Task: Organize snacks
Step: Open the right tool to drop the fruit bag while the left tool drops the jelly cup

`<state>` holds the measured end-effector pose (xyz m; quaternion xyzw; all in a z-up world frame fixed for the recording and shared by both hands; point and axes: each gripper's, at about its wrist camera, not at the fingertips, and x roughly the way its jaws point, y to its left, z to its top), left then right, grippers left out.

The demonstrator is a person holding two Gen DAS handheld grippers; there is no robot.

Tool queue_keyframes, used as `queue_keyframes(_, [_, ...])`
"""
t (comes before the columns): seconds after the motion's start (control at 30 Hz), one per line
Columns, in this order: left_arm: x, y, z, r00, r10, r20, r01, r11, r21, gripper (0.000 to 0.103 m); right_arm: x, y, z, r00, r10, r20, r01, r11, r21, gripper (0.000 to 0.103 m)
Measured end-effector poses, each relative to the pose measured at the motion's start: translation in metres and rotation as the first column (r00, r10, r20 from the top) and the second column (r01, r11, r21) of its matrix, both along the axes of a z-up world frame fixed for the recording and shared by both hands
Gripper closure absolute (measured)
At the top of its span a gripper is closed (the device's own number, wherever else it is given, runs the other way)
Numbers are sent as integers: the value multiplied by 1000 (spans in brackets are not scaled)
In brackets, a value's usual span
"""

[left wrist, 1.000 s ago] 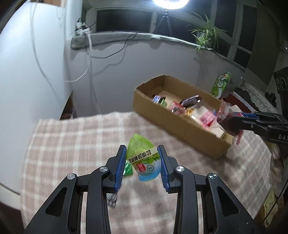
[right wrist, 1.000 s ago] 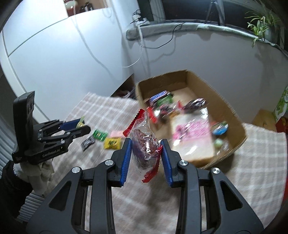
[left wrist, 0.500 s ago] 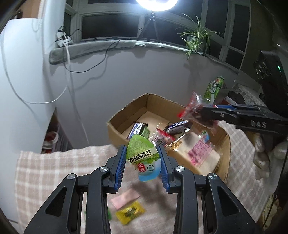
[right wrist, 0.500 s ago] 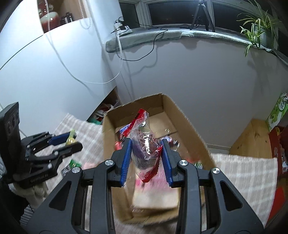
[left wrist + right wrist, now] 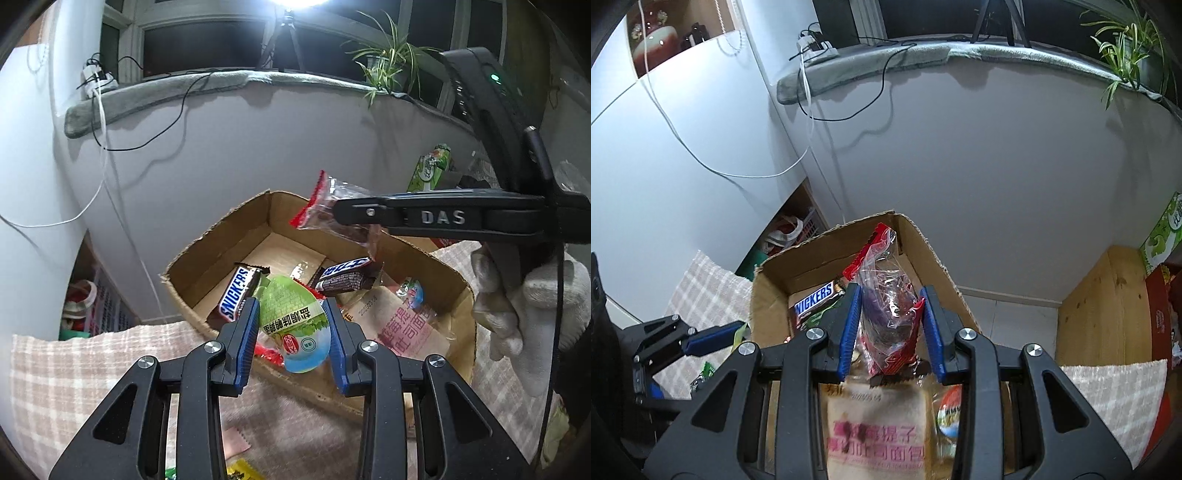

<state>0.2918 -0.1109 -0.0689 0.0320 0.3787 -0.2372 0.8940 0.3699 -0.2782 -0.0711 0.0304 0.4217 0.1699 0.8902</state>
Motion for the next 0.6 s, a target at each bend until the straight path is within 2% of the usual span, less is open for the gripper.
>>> queue_keyframes(0.6, [1,-19,-7,999,-44,-10,44,998,33,69,13,7,-12,999,20,-29,-20,1000,3,68])
